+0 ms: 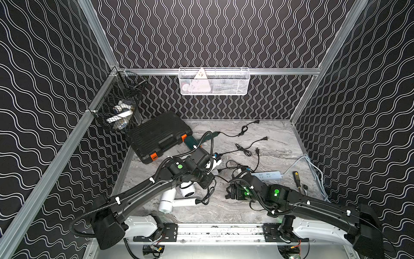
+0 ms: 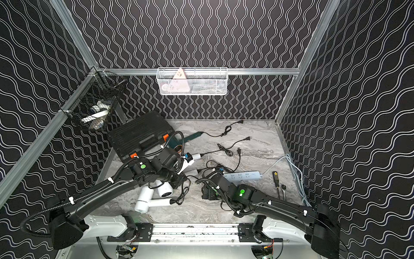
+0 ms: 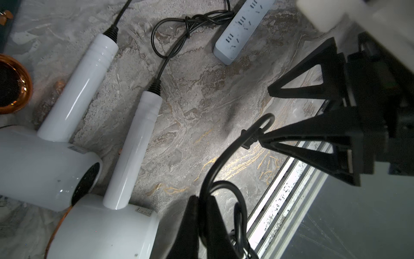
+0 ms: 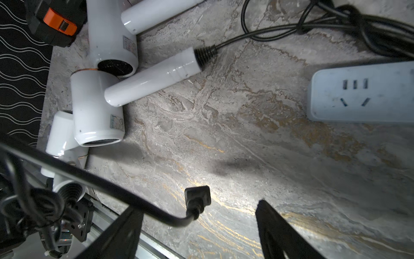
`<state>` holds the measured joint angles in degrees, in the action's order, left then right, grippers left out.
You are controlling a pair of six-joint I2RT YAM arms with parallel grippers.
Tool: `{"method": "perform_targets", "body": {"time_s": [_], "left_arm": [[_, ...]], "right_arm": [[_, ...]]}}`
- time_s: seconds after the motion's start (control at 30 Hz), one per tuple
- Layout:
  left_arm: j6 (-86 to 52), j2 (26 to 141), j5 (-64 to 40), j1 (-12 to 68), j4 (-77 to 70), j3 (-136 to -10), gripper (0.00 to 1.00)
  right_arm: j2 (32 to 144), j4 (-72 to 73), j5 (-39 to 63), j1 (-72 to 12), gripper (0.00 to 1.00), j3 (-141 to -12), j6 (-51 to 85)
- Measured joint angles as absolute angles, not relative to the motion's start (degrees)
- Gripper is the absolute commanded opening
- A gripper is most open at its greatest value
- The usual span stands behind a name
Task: Charge the blow dryers
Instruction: Pick up the plug from the center of the board.
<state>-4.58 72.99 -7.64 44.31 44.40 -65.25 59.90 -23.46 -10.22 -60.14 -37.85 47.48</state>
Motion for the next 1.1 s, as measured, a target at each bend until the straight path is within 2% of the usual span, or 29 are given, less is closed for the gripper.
{"method": "perform_targets", "body": {"time_s": [1.1], "left_arm": [[-5.0, 75.8, -8.5, 44.3, 45.8, -67.6, 0.0]], "right_arm": [[64.6, -21.5, -6.7, -60.7, 0.79, -38.6, 46.0]]}}
